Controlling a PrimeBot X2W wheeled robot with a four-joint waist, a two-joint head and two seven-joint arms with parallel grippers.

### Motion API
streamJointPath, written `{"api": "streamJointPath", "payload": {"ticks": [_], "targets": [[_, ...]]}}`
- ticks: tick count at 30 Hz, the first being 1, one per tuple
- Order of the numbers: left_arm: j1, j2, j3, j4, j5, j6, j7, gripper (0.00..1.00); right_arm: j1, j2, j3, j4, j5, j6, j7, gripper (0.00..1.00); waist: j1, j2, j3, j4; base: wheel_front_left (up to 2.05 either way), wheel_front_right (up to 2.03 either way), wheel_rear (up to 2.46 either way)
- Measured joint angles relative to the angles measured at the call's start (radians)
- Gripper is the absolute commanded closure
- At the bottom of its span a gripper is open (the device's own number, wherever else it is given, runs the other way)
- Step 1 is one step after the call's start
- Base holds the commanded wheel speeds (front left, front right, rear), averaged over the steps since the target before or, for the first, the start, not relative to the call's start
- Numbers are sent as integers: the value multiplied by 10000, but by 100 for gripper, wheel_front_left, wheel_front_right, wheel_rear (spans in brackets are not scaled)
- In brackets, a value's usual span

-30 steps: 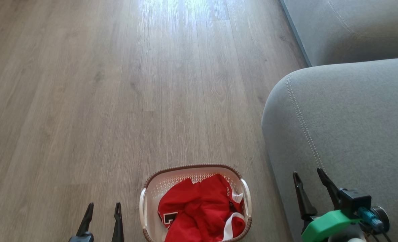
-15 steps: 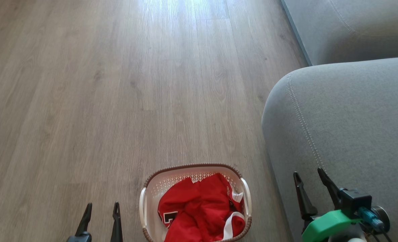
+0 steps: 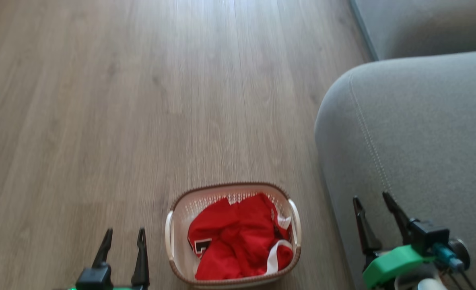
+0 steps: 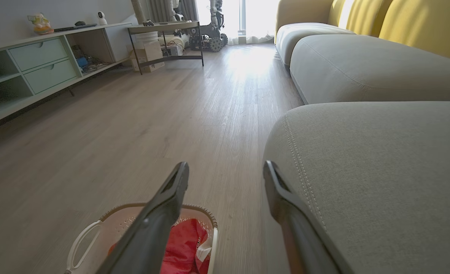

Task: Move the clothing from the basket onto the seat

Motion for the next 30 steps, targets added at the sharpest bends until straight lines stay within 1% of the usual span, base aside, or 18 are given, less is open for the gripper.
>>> {"api": "streamJointPath", "payload": {"ticks": [4,10,11,13,21,30], "targets": [[-638,-2,-54,163,0,-17,0,0,-394,0,-169,-251,-109,-2,0,0,0,0,564,-26,0,0,0],[-2034,-10,-382,667,4,-190,-2,0,-1395,2,-360,-723,-194,0,-23,0,0,0,1660,-108,0,0,0],[-2034,-10,-382,667,4,-190,-2,0,-1395,2,-360,-723,-194,0,-23,0,0,0,1660,-108,0,0,0],[-2503,-8,-464,980,40,-261,-2,0,-1649,0,-466,-869,-196,0,-33,0,0,0,2051,-157,0,0,0],[-4215,-21,-1091,2594,399,-635,-2,0,-2563,0,-621,-1478,-280,0,-44,0,0,0,3598,-498,0,0,0],[-6147,-13,-1753,4982,947,-1076,-2,0,-3389,-2,-585,-2274,-272,0,-73,0,0,-1,5187,-954,0,0,0]]}}
